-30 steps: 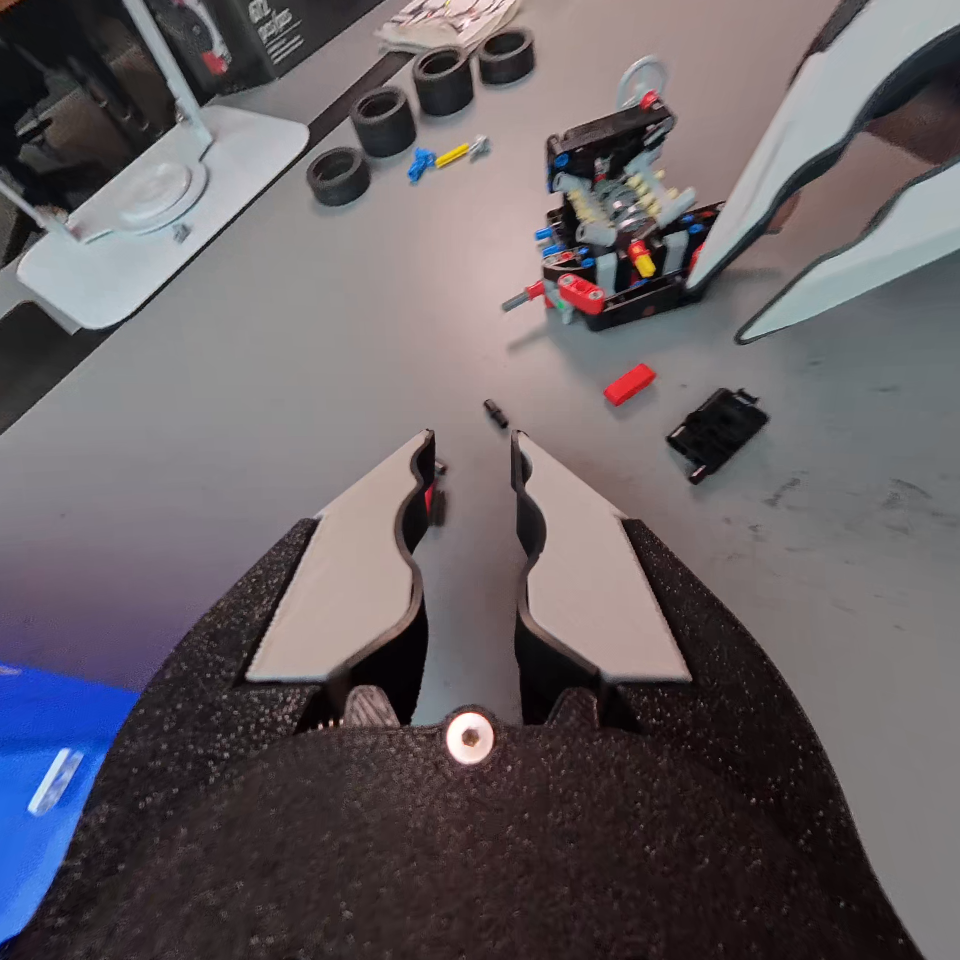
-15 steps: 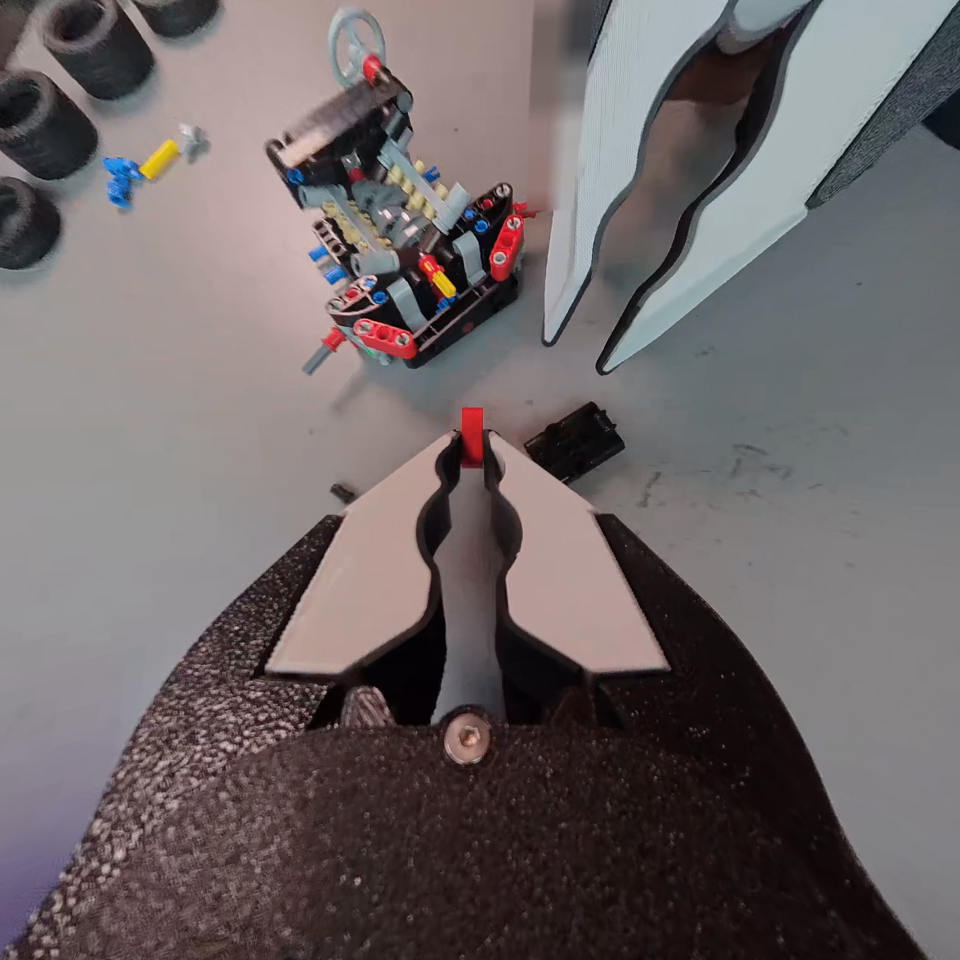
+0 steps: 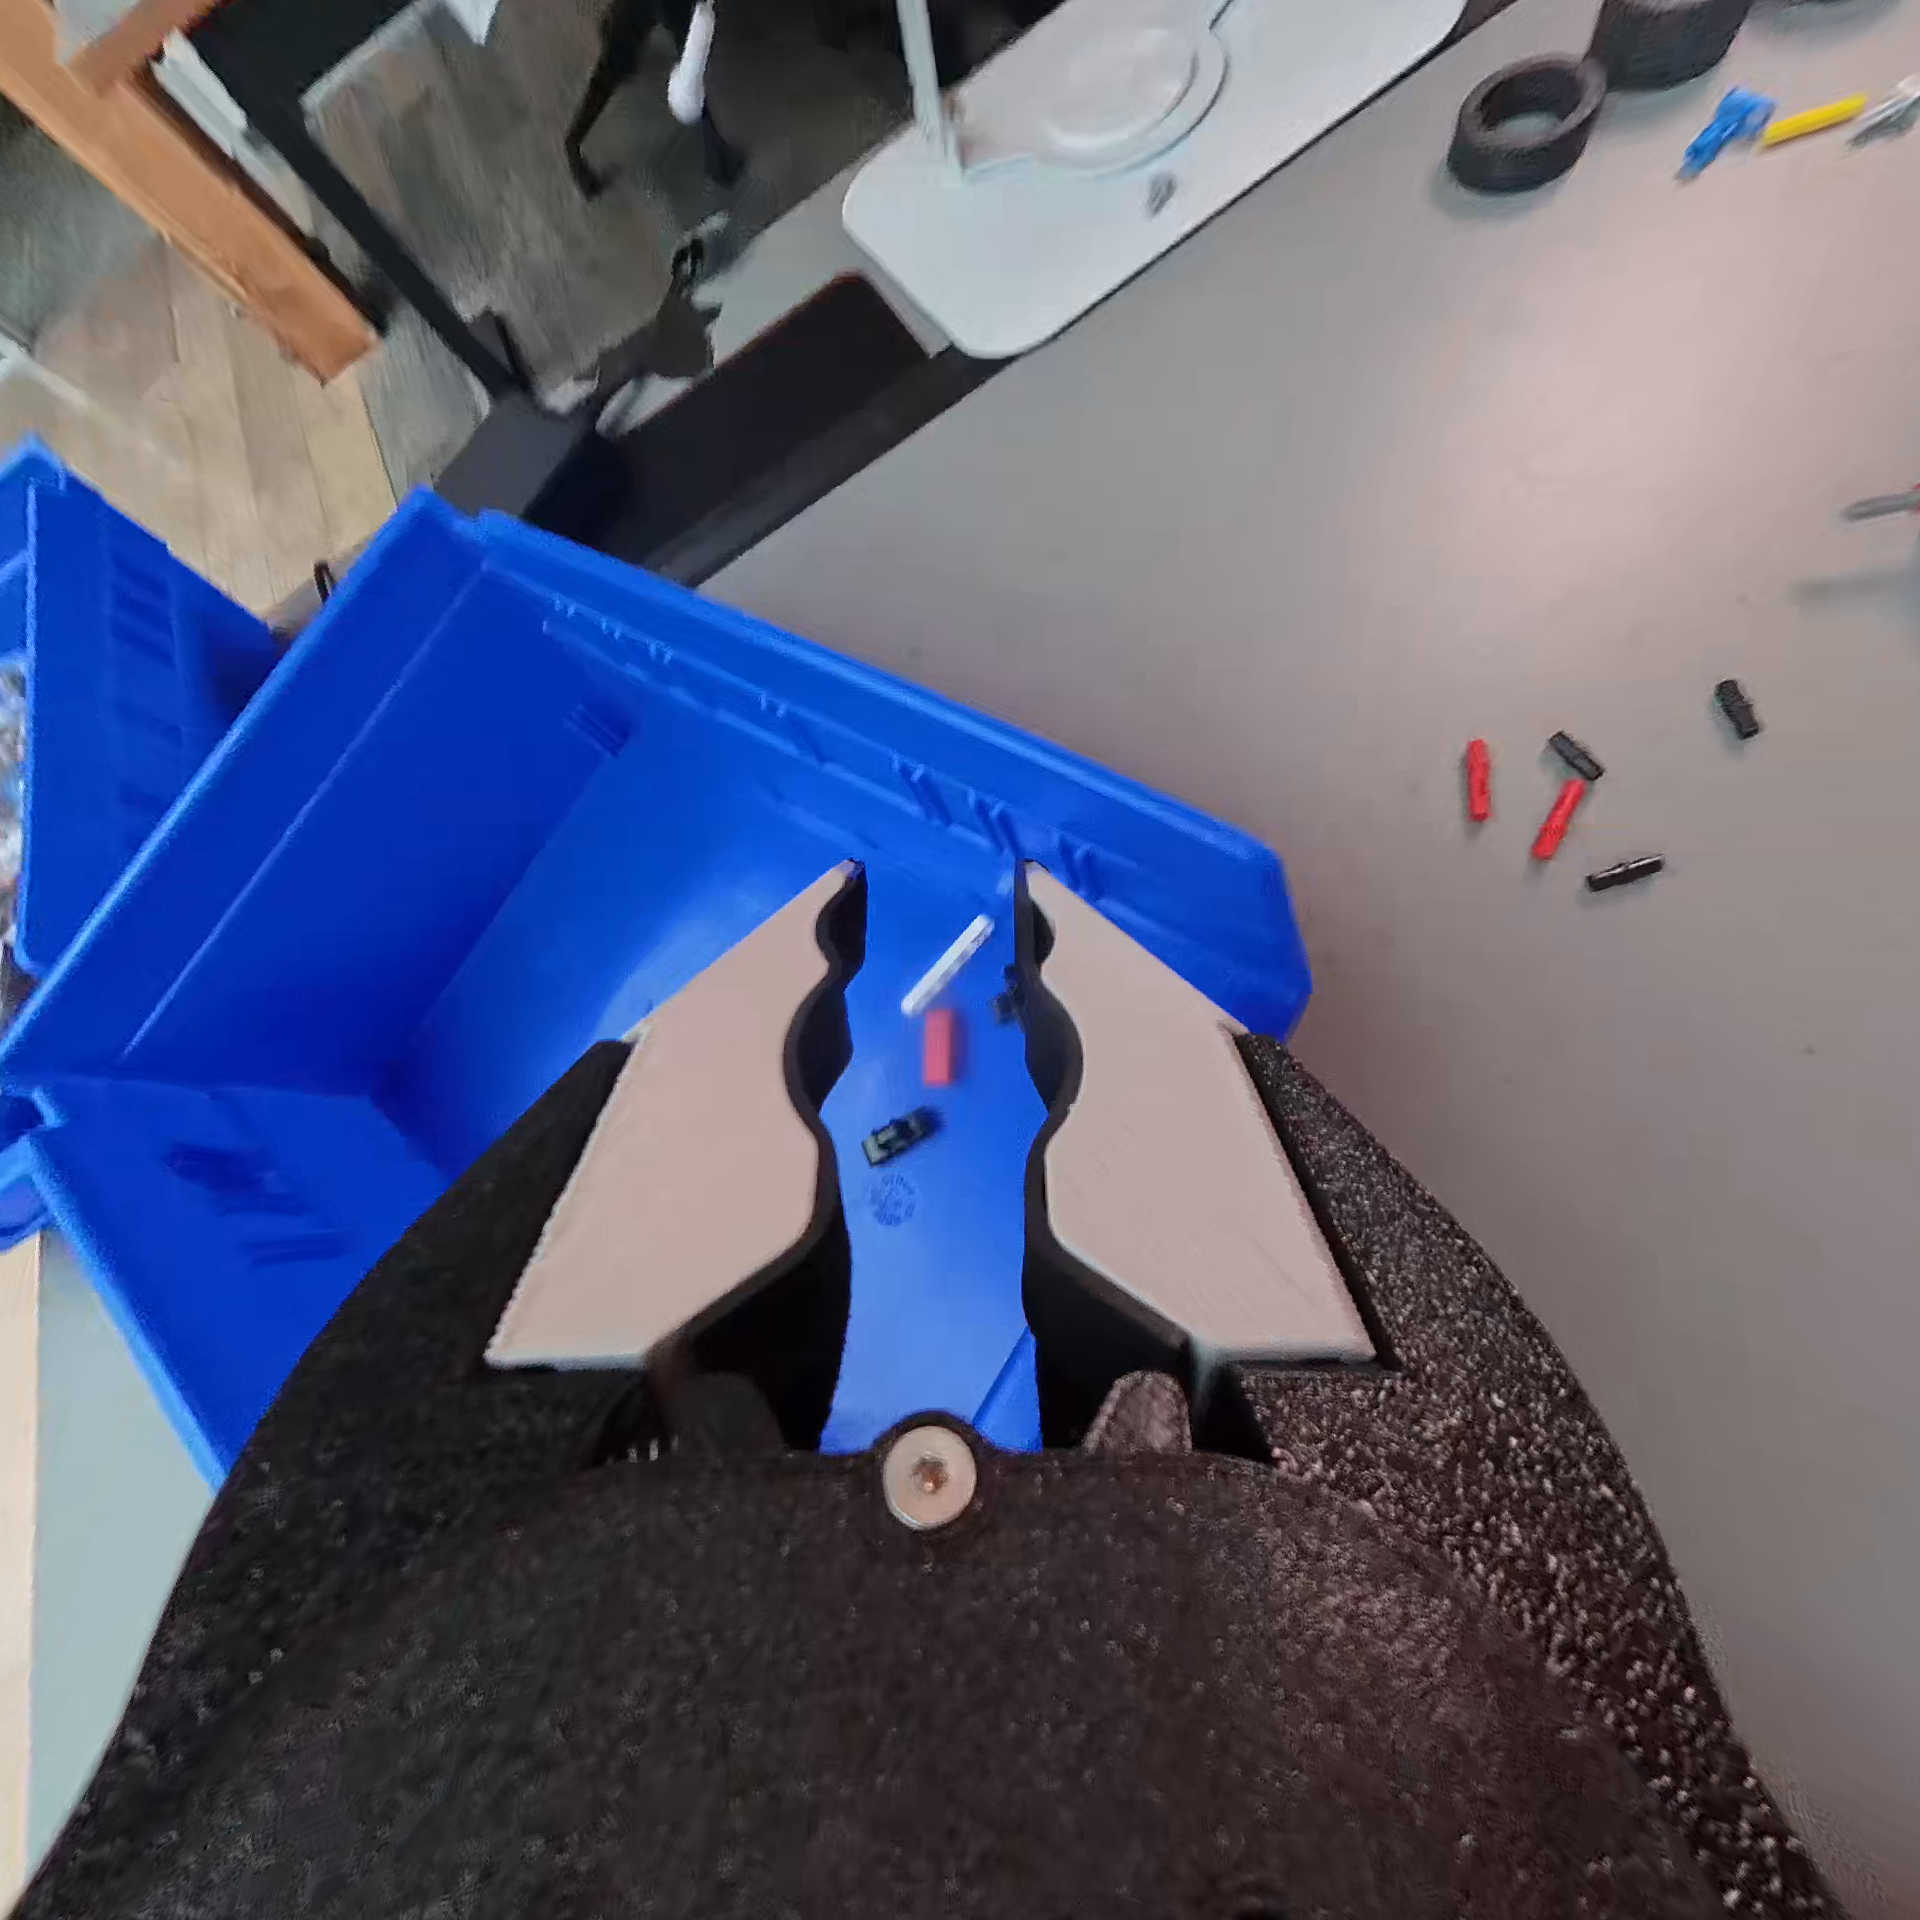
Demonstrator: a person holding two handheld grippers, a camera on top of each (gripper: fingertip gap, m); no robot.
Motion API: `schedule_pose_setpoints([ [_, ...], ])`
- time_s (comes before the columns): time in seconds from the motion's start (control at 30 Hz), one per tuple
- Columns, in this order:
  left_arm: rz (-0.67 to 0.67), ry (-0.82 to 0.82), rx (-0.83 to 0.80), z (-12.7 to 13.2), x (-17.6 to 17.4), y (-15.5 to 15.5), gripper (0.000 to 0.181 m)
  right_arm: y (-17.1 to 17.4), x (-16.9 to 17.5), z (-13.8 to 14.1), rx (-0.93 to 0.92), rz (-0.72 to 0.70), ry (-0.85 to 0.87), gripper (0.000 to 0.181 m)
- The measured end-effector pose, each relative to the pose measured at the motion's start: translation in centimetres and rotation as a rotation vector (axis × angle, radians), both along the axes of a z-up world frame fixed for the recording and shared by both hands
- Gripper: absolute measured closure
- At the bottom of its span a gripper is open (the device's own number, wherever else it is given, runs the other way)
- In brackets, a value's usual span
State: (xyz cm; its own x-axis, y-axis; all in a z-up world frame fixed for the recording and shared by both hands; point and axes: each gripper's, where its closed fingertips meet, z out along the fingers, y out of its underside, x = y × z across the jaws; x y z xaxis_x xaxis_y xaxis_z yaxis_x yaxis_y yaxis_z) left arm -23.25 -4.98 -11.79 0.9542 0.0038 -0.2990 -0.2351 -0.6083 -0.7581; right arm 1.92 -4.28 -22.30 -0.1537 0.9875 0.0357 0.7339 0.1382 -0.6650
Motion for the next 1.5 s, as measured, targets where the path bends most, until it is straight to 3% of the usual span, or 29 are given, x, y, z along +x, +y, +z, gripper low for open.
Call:
schedule_pose_setpoints([
  [0.13,-0.295,-0.058,0.181,3.4,7.2,1.1,0.151,-1.0,-0.1,0.8,0.05,0.125,0.084,0.157],
  [0.27,-0.712,-0.467,0.184,4.2,17.1,-0.9,0.155,-1.4,-1.1,5.6,0.236,0.224,0.379,0.157],
  [0.37,-0.883,-0.777,0.108,3.8,21.1,-2.4,0.156,-2.2,-1.1,9.5,0.331,0.261,0.587,0.157],
  [0.47,-0.92,-0.891,0.044,2.9,22.6,-2.7,0.156,-2.2,-0.8,11.2,0.472,0.264,0.678,0.157],
  [0.63,-0.915,-0.831,0.013,1.7,23.2,-2.5,0.167,-2.3,-0.6,11.8,0.636,0.28,0.69,0.157],
  [0.9,-0.926,-0.805,0.003,1.2,23.7,-2.5,0.176,-2.2,-0.6,11.7,0.674,0.286,0.678,0.158],
  [0.97,-0.937,-0.782,0.033,1.3,23.8,-2.5,0.177,-2.2,-0.6,12.0,0.574,0.252,0.709,0.158],
  [1.07,-0.983,-0.762,0.096,1.9,24.5,-2.6,0.177,-2.9,-0.7,12.6,0.215,0.213,0.752,0.143],
  [1.2,-1.036,-0.706,0.164,2.0,25.5,-2.9,0.177,-3.2,-0.4,13.2,-0.114,0.203,0.751,0.163],
  [1.33,-1.06,-0.662,0.251,2.8,25.7,-2.9,0.177,-3.6,0.3,13.5,-0.28,0.233,0.737,0.174],
  [1.5,-1.028,-0.588,0.292,3.4,25.3,-2.5,0.177,-2.5,1.1,13.7,-0.202,0.26,0.742,0.174],
])
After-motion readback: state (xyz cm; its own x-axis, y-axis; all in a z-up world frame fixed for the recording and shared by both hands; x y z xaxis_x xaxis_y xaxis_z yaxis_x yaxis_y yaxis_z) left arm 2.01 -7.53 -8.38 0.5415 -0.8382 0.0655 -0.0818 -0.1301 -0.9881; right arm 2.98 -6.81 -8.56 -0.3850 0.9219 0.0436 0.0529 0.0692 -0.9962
